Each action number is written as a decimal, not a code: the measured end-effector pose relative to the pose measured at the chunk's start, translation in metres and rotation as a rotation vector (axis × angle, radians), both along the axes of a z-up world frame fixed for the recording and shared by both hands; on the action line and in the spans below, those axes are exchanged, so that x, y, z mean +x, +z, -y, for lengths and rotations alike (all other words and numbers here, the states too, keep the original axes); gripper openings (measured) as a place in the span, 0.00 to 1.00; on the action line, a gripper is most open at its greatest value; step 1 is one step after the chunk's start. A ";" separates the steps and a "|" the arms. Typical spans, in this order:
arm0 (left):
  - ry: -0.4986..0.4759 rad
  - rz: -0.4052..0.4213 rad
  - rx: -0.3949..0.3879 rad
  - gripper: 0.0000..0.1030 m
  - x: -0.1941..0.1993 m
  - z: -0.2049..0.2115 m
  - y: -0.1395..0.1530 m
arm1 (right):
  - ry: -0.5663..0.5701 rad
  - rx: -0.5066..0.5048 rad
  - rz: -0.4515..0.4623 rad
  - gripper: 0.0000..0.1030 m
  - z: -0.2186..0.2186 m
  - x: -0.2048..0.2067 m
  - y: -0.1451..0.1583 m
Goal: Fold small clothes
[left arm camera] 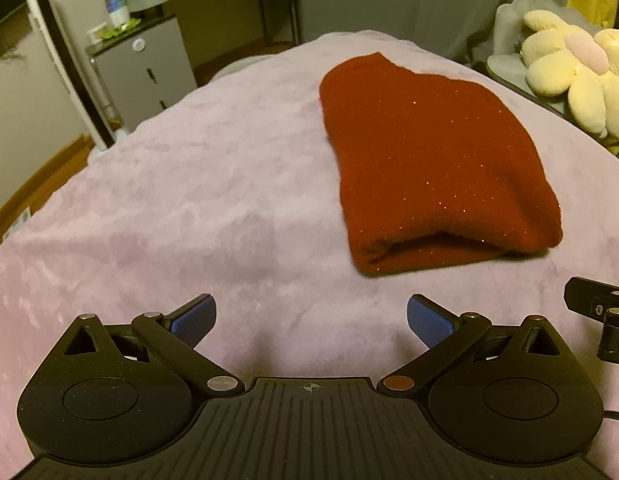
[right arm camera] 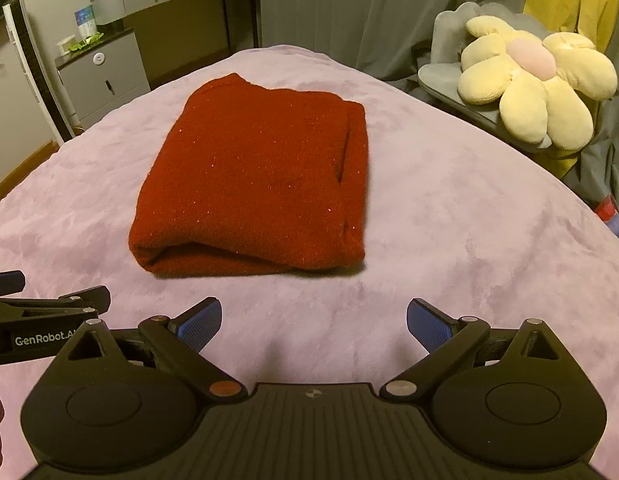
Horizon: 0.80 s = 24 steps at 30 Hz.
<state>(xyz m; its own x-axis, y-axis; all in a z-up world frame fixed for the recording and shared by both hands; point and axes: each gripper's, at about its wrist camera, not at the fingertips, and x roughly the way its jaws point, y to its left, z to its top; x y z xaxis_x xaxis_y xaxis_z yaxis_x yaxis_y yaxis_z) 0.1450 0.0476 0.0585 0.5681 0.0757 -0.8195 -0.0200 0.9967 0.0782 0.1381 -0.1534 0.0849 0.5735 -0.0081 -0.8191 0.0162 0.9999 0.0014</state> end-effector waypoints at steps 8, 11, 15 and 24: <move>0.010 -0.008 0.002 1.00 0.002 -0.001 -0.002 | 0.011 -0.015 -0.012 0.96 -0.004 0.004 -0.002; 0.011 -0.009 0.000 1.00 0.001 0.000 -0.002 | 0.020 -0.024 -0.012 0.96 -0.005 0.005 -0.002; 0.012 -0.009 -0.003 1.00 0.001 -0.001 -0.002 | 0.023 -0.032 -0.013 0.96 -0.006 0.004 -0.003; 0.006 -0.021 -0.006 1.00 0.000 0.002 -0.004 | 0.018 -0.031 -0.012 0.96 -0.002 0.004 -0.002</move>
<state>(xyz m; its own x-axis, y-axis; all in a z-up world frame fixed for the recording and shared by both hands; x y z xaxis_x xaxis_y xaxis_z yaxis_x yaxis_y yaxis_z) 0.1451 0.0459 0.0549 0.5503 0.0740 -0.8317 -0.0241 0.9971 0.0728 0.1421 -0.1510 0.0825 0.5642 -0.0232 -0.8253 -0.0015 0.9996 -0.0292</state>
